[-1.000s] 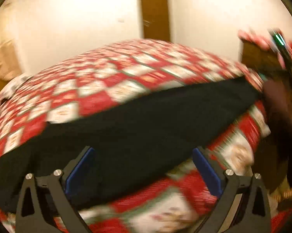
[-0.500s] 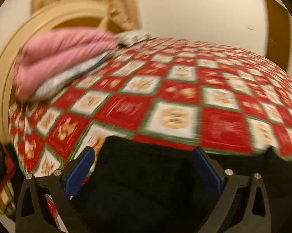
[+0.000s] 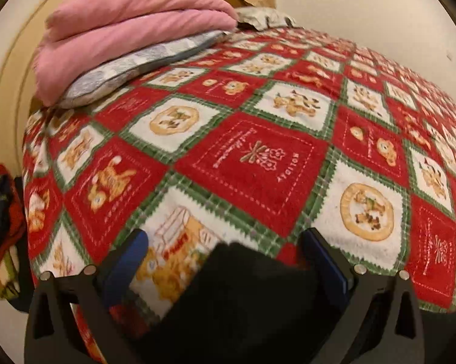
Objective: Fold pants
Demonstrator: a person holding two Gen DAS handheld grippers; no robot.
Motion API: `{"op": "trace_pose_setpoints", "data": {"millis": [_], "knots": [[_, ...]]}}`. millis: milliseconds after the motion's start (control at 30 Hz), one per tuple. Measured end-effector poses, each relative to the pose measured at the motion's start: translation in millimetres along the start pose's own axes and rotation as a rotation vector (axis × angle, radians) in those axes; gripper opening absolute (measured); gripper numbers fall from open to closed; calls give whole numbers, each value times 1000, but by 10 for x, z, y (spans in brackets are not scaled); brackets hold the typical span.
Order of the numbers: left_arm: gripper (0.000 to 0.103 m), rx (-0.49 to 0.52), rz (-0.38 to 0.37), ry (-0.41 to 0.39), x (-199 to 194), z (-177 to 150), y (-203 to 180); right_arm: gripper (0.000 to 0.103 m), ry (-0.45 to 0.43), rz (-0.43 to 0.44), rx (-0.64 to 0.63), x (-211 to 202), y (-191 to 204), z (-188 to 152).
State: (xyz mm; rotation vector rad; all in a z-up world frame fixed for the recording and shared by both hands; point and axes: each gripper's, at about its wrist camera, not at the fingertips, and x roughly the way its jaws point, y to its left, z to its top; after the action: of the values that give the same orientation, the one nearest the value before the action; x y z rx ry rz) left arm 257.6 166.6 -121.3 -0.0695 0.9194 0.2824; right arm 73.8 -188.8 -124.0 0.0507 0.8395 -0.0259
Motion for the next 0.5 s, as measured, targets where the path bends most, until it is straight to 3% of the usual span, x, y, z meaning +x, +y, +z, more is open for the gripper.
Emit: {"op": "trace_pose_setpoints", "data": {"millis": [67, 133, 200, 233, 300, 400, 500], "knots": [[102, -1, -45, 17, -66, 63, 118, 74, 1, 1, -2, 52, 18, 55], [100, -2, -16, -50, -316, 32, 333, 74, -6, 7, 29, -1, 3, 75], [100, 9, -26, -127, -580, -54, 531, 74, -81, 22, 71, -167, 13, 90], [100, 20, -15, -169, -746, -139, 638, 74, -132, 63, 62, -273, 83, 117], [100, 33, -17, -197, -882, -240, 714, 74, -152, 90, 10, -341, 257, 161], [100, 82, -66, -212, -973, -476, 665, 74, -125, 140, -73, -302, 565, 154], [100, 166, 35, -165, -774, -768, 483, 74, -72, 172, -85, -220, 700, 18]]}}
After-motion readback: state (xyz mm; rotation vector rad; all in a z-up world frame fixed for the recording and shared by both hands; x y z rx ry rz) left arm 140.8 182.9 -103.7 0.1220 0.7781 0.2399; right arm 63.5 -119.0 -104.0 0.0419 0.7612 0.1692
